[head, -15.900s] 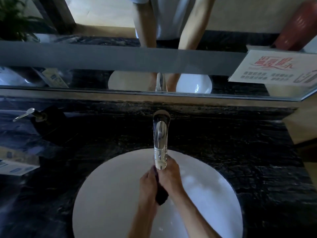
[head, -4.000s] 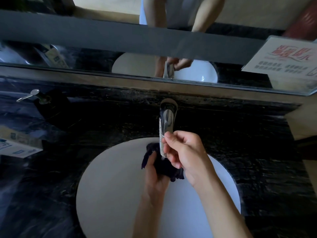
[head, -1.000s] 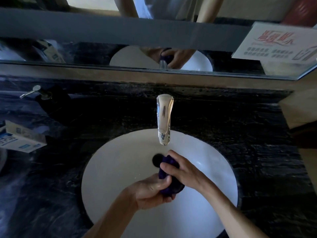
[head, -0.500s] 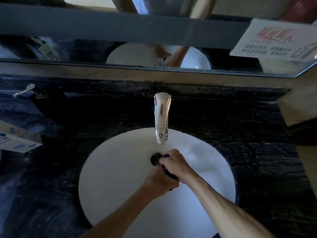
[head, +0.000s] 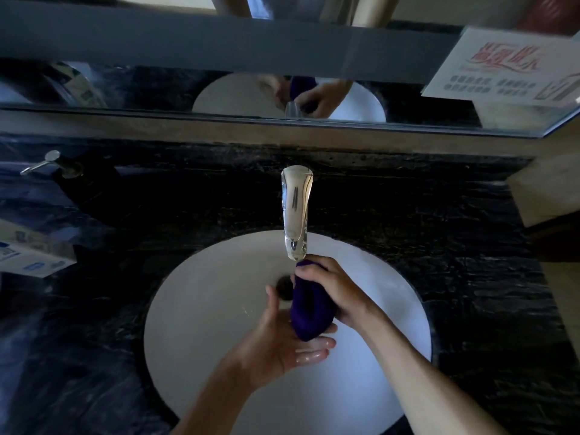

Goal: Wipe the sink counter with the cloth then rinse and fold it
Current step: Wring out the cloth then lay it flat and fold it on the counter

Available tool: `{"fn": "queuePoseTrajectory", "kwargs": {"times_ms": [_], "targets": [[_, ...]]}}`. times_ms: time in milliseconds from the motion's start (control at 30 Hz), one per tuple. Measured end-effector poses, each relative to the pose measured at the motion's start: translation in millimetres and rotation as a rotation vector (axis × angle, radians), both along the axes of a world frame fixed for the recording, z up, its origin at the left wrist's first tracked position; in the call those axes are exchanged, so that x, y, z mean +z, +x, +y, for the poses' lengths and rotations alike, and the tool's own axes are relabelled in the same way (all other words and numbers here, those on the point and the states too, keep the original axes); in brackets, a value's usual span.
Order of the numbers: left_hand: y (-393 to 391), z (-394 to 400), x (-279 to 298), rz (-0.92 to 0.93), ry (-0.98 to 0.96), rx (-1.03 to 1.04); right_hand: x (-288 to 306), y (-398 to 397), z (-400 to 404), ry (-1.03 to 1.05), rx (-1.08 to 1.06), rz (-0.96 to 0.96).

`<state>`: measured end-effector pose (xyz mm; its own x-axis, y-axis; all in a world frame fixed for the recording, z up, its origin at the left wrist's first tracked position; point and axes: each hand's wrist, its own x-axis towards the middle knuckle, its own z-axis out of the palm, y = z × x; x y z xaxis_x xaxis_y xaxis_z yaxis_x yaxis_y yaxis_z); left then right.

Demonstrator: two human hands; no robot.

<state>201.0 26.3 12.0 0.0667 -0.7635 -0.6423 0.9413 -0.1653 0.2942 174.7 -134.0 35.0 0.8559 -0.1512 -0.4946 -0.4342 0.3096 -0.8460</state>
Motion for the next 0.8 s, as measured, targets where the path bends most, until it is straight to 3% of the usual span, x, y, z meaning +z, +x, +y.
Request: {"fn": "queuePoseTrajectory", "kwargs": {"times_ms": [133, 233, 367, 467, 633, 800], "targets": [[-19.6, -5.0, 0.2, 0.294, -0.002, 0.075, -11.0, -4.0, 7.8, 0.141, -0.077, -0.035], [-31.7, -9.8, 1.7, 0.474, -0.169, 0.190, -10.0, -9.3, 7.6, 0.170, 0.022, -0.029], [-31.2, -10.0, 7.0, 0.523, -0.287, 0.378, 5.8, -13.0, -2.3, 0.023, 0.261, 0.074], [-30.1, -8.2, 9.8, 0.558, -0.336, 0.353, 20.6, -12.8, -5.8, -0.123, 0.384, 0.109], [-25.7, -8.8, 19.7, 0.208, -0.246, 0.082, 33.3, -10.4, -5.5, -0.271, 0.435, 0.129], [-6.2, -18.9, 34.1, -0.262, 0.097, -0.200, 24.9, -2.7, 5.4, -0.412, 0.347, 0.152]]}}
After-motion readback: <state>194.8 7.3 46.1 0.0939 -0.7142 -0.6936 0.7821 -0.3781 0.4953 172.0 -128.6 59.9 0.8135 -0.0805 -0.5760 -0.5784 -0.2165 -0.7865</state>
